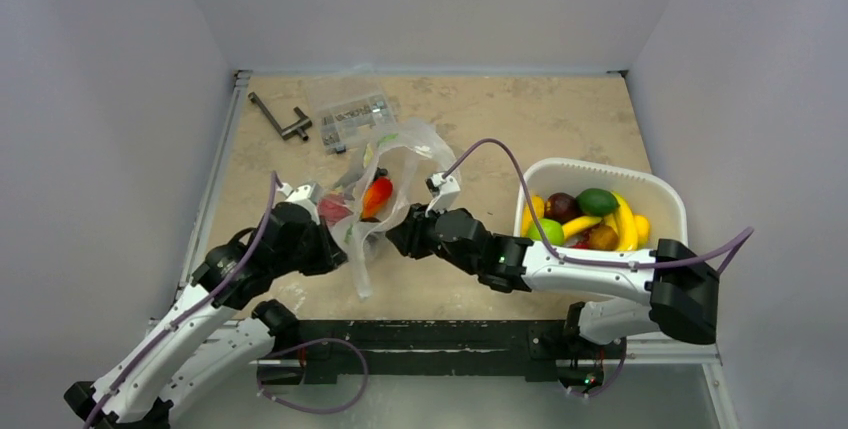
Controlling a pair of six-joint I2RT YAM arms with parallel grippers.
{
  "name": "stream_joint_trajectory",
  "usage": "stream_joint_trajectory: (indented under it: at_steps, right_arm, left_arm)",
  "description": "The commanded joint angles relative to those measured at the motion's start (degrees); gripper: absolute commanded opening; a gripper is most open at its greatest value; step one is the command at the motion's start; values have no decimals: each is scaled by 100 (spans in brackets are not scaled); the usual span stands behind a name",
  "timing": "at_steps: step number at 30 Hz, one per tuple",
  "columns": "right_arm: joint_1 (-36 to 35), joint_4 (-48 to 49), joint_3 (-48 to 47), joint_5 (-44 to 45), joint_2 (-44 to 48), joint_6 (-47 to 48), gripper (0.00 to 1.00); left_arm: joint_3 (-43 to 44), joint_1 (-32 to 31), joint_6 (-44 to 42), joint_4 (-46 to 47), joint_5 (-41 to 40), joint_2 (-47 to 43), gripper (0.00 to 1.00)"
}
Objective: Take the fake fruits out of the plastic bag
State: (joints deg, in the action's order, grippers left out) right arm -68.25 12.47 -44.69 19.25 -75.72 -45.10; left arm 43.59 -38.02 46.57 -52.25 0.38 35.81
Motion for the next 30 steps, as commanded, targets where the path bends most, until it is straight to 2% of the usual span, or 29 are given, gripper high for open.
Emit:
stream_joint_trajectory:
  at_steps: [1,3,5,8,11,16,25,30]
  right_arm:
    - [-4,539,196,-452,313,234,17]
    - [-4,625,214,-613,301,308,7]
    - [-4,565,152,-708,243,337,3]
    - [-12,454,-4,-766,216,642,10]
    - [-13,296,-149,-648,198,559,16]
    - [-9,88,-652,-293,-50,701,17]
    - [117,422,-1803,494,-1794,1302,16]
    - [254,706,-1975,262,-2593,1431,17]
  left_arm:
    - [288,-13,286,-962,-813,-547,0]
    - [389,-13,209,-1124,-802,-797,0]
    - [470,-15,123,-1122,-580,-876,0]
    - [507,-16,81,-944,-97,-695,0]
    - [458,-16,129,-740,317,-483,0]
    - [382,-14,157,-811,54,-467,0]
    - [162,-13,27,-842,93,-311,0]
    - [386,-14,-194,-1125,-16,-290,0]
